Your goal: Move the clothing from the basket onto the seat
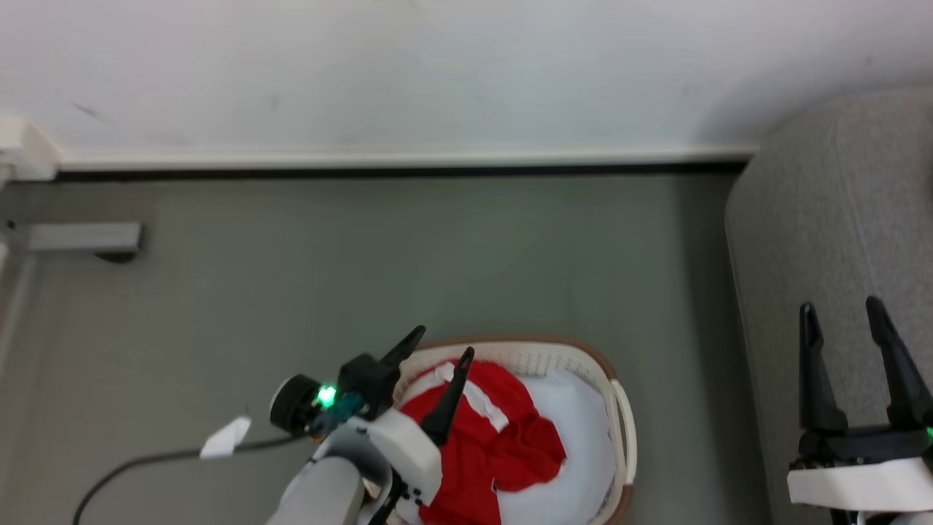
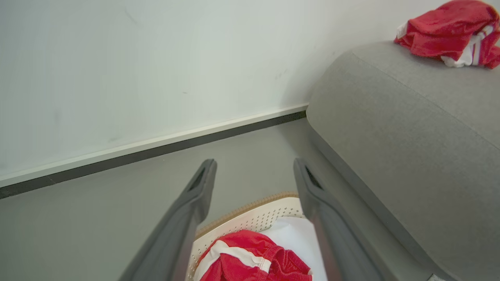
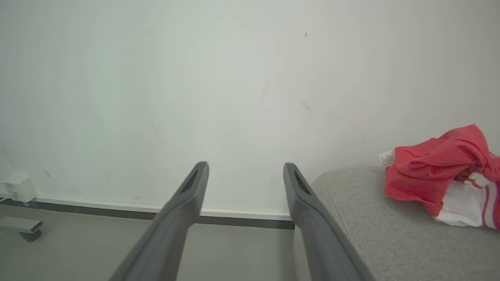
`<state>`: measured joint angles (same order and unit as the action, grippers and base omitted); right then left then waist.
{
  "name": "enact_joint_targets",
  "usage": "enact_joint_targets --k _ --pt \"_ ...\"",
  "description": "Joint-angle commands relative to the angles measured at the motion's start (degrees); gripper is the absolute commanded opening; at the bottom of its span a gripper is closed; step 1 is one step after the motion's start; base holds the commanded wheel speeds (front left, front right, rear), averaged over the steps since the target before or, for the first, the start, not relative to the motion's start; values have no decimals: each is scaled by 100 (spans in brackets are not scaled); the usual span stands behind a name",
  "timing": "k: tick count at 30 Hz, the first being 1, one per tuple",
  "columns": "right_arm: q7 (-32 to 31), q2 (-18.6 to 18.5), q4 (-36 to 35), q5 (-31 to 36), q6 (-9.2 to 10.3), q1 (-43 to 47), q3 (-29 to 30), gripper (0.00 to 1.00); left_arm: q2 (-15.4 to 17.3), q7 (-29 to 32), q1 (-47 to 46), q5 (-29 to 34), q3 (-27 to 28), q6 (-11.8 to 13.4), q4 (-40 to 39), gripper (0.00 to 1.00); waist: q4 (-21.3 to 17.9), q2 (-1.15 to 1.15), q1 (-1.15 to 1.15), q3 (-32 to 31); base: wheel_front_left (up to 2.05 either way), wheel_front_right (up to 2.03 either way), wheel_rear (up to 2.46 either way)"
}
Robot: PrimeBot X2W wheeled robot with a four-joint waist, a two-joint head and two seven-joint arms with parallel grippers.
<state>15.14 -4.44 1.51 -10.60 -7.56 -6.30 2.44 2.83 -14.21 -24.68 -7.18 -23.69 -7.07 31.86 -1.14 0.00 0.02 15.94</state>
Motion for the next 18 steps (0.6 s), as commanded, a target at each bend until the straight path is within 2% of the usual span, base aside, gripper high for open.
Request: enact_joint_targets --k 1,10,18 --pt "1 -6 -86 0 14 -150 -9 100 28 94 -187 -4 -56 -14 177 100 -355 0 -2 686 0 0 0" --pt "1 100 -487 -74 14 -758 -98 100 22 792 -1405 -240 -427 138 1614 100 -709 0 -2 1814 0 0 0" --pt "1 159 -686 -274 14 -1121 -94 100 24 1297 -2018 -952 -636 550 2269 100 -942 0 -2 2602 0 0 0"
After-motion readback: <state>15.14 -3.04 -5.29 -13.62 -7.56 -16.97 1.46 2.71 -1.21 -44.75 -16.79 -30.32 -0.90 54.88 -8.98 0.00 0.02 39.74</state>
